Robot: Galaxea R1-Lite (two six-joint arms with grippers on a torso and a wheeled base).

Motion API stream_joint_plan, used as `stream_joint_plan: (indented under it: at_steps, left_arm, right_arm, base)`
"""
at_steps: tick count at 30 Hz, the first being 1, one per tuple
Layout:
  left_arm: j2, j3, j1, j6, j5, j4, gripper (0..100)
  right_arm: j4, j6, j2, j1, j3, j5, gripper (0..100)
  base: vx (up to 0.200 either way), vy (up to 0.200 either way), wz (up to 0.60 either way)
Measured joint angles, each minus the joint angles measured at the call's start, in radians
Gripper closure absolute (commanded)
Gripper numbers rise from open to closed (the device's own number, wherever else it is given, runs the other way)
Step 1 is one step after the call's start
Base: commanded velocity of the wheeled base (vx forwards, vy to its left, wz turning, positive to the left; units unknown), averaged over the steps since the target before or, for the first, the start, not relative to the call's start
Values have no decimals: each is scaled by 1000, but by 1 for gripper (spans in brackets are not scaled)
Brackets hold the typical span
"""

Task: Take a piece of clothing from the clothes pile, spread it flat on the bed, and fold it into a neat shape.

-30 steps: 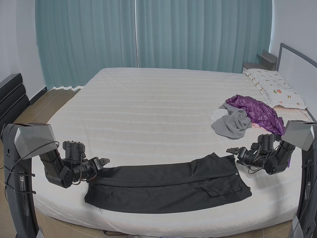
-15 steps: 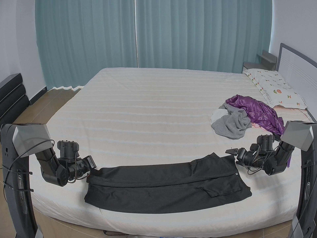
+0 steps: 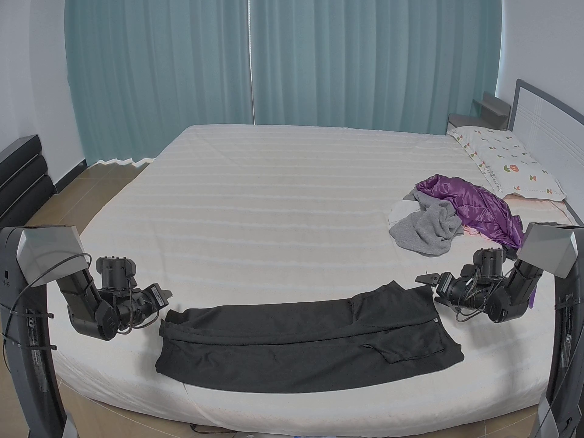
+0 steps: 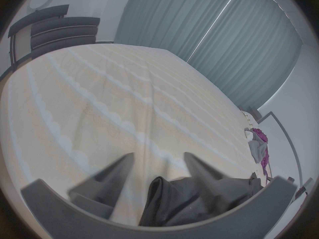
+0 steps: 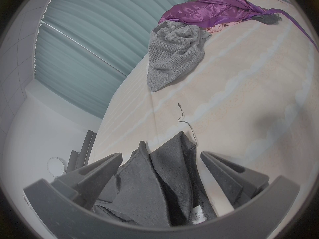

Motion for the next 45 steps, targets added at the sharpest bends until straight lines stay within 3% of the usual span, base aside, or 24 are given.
stream_joint_plan:
  at_steps: [5, 11, 12, 20, 30, 36, 45]
  left_arm:
    - [5, 4, -8, -3, -69, 4, 0]
    - [12, -4, -37, 21, -81, 35, 0]
    - [13, -7, -43, 28, -80, 44, 100]
    - [19, -26, -70, 46, -63, 74, 100]
    - [15, -43, -47, 32, 36, 62, 100]
    - [-1, -48, -40, 8, 45, 61, 100]
    - [-9, -48, -36, -1, 46, 59, 100]
  right_arm:
    - [-2, 0, 0, 1, 1, 0, 0]
    - [-1, 0, 1, 0, 0, 0, 0]
    - [-2, 0, 1, 0, 0, 0, 0]
    - [-4, 0, 4, 0, 0, -3, 0]
    - [1, -1, 7, 4, -7, -10, 0]
    - [9, -1, 7, 4, -16, -11, 0]
    - [158, -3, 6, 4, -104, -35, 0]
  base:
    - [0, 0, 0]
    - [0, 0, 0]
    - [0, 0, 0]
    - [0, 0, 0]
    - [0, 0, 0]
    - [0, 0, 0]
    - [0, 0, 0]
